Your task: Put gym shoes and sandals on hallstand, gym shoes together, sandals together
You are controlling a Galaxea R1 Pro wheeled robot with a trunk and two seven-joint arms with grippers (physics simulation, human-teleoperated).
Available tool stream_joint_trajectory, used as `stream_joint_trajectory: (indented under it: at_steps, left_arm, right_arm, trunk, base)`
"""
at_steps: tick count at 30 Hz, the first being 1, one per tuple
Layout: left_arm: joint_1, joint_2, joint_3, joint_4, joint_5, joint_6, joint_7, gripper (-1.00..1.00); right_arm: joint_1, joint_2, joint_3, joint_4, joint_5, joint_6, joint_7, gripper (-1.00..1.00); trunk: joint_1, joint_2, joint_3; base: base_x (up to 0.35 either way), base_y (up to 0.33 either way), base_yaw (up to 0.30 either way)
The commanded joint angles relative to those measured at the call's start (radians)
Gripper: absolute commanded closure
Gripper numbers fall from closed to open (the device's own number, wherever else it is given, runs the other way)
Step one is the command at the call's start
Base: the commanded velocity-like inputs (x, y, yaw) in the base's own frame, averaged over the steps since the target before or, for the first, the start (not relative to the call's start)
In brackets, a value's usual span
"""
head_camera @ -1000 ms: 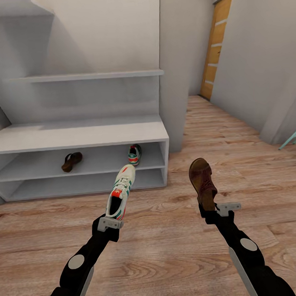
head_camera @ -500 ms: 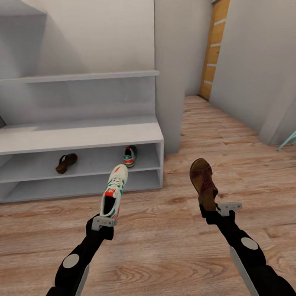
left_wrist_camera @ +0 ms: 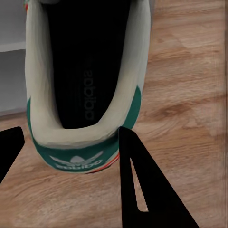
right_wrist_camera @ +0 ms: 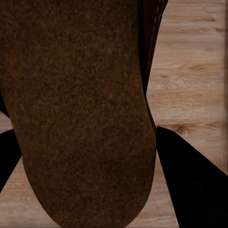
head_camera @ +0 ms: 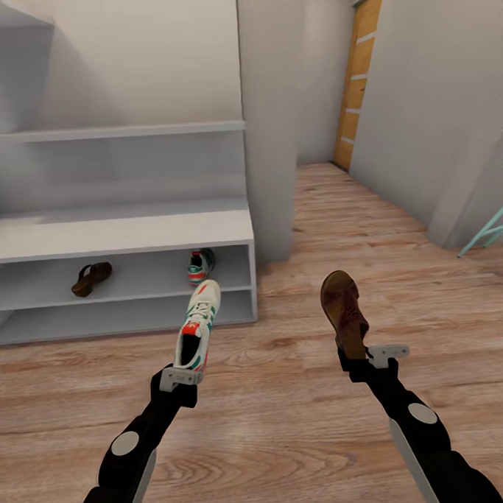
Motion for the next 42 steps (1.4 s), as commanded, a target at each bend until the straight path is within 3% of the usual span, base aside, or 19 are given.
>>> stream_joint_trajectory:
  at_steps: [1,9,22,40,42]
  left_arm:
    - [0.0,-0.001,0.001,-0.002,-0.007,0.006,-0.006,1.0]
    - [0.0,0.0,0.003,-0.002,-0.008,0.006,-0.005,1.0]
    - [0.0,0.002,0.03,-0.005,-0.009,0.006,-0.006,1.0]
    - [-0.001,0.002,0.035,-0.005,-0.009,0.006,-0.006,1.0]
    - [-0.001,0.002,0.068,-0.005,-0.009,0.013,-0.006,1.0]
  right_arm:
    - [0.0,-0.001,0.001,-0.001,-0.008,0.004,-0.002,1.0]
    - [0.0,-0.001,0.004,0.0,-0.008,0.004,-0.002,1.0]
    - [0.0,0.001,0.006,0.002,-0.008,0.004,-0.002,1.0]
    - [0.0,0.001,0.006,0.003,-0.008,0.004,-0.002,1.0]
    - [0.0,0.001,0.006,0.003,-0.008,0.004,-0.002,1.0]
  trunk:
    - [0.0,0.0,-0.001]
    - [0.0,0.0,-0.001]
    - [0.0,0.0,-0.001]
    - [0.0,0.0,-0.001]
    - [0.0,0.0,-0.001]
  base:
    - [0.0,-0.311,0.0]
    - [0.0,-0.275,0.0]
    - [0.0,-0.014,0.0]
    - [0.0,0.295,0.0]
    - [0.0,0.319,0.0]
